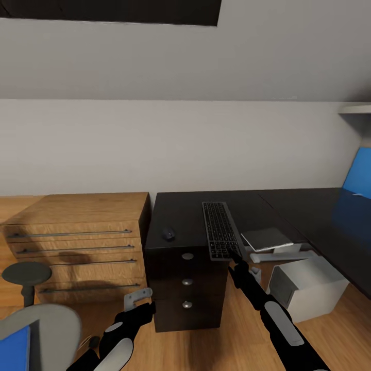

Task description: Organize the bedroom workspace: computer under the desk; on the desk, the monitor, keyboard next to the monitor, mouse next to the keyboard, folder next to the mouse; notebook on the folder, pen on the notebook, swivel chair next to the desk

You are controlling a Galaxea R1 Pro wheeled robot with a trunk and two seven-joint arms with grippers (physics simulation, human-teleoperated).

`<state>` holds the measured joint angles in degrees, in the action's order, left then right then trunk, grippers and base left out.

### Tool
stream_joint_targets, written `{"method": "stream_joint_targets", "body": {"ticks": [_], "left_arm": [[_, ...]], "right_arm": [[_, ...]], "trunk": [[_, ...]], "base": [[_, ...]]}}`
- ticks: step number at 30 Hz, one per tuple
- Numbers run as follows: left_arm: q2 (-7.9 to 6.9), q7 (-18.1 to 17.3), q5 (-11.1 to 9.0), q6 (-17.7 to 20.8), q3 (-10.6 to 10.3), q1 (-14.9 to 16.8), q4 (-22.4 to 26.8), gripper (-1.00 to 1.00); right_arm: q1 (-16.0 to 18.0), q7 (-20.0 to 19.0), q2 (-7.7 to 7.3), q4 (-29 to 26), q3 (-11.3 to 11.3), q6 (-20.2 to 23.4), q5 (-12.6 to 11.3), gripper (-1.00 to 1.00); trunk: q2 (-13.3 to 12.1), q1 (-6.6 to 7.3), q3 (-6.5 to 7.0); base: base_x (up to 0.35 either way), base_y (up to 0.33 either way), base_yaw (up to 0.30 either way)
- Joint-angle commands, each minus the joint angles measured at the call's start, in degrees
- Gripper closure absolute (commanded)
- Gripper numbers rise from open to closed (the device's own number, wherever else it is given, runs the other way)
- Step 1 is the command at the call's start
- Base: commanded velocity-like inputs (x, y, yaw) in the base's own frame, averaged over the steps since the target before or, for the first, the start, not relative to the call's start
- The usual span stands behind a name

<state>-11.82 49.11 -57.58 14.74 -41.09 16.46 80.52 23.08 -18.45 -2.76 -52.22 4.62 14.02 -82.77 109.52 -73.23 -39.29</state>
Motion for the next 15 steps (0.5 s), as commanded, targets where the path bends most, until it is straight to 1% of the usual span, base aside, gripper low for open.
{"method": "stream_joint_targets", "body": {"ticks": [1, 15], "left_arm": [[-0.04, 0.4, -0.2, 0.2, -0.1, 0.1, 0.1, -1.0], [0.04, 0.4, -0.2, 0.2, -0.1, 0.1, 0.1, -1.0]], "right_arm": [[0.0, -0.1, -0.05, 0.0, 0.1, 0.1, -0.5, -1.0], [0.0, -0.1, -0.13, 0.0, 0.0, 0.1, -0.5, -1.0]], "trunk": [[0.0, 0.01, -0.06], [0.0, 0.01, -0.06]], "base": [[0.0, 0.0, 0.0], [0.006, 0.0, 0.0]]}}
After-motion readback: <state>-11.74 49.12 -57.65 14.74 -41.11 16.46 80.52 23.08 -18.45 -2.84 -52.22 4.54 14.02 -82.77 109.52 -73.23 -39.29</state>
